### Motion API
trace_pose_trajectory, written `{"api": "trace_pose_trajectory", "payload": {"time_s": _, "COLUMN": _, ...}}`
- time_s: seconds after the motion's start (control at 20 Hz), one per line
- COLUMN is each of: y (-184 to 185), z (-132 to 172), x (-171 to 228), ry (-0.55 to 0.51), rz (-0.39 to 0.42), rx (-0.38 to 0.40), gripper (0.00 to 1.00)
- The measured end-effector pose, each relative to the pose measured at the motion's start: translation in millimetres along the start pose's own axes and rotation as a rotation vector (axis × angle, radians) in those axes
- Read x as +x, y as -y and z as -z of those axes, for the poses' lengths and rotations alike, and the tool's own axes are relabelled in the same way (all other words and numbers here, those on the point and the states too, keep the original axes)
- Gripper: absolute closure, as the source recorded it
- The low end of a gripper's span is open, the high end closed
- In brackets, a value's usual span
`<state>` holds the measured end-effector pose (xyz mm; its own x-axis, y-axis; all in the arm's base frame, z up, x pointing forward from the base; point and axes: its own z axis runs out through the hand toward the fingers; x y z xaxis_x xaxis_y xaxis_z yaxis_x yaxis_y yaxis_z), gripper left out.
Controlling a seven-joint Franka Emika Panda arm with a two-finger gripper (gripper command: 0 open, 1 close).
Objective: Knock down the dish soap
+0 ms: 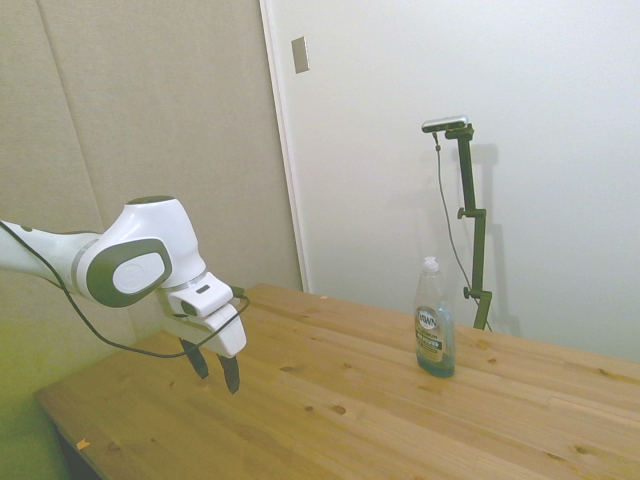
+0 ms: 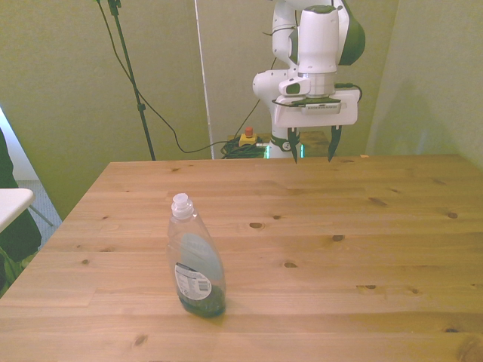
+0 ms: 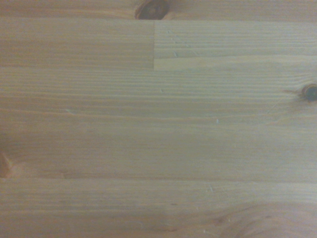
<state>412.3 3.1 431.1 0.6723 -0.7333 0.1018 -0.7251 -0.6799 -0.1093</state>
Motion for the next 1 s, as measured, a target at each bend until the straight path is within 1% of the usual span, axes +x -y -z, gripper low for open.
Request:
{"api": "trace_pose_trajectory", "payload": {"time_s": 0.2, "y": -1, "z": 4, "x": 6, "ry": -0.017, "rz": 0.000, "rx": 0.001, "gripper": 0.00}}
{"api": "trace_pose_trajectory", "payload": {"time_s": 0.25, "y": -3, "z": 9, "x": 13, "ry": -0.034, "rz": -0.005, "rx": 0.001, "gripper": 1.00}}
{"api": "trace_pose_trajectory", "payload": {"time_s": 0.45, "y": -15, "z": 39, "x": 72, "ry": -0.100, "rz": -0.080, "rx": 0.020, "gripper": 1.00}}
{"api": "trace_pose_trajectory", "payload": {"time_s": 0.65, "y": -9, "z": 57, "x": 134, "ry": -0.138, "rz": -0.151, "rx": 0.045, "gripper": 1.00}}
{"api": "trace_pose_trajectory", "payload": {"time_s": 0.8, "y": -3, "z": 62, "x": 175, "ry": -0.158, "rz": -0.204, "rx": 0.057, "gripper": 1.00}}
{"api": "trace_pose_trajectory", "payload": {"time_s": 1.0, "y": 8, "z": 53, "x": 218, "ry": -0.171, "rz": -0.254, "rx": 0.057, "gripper": 1.00}}
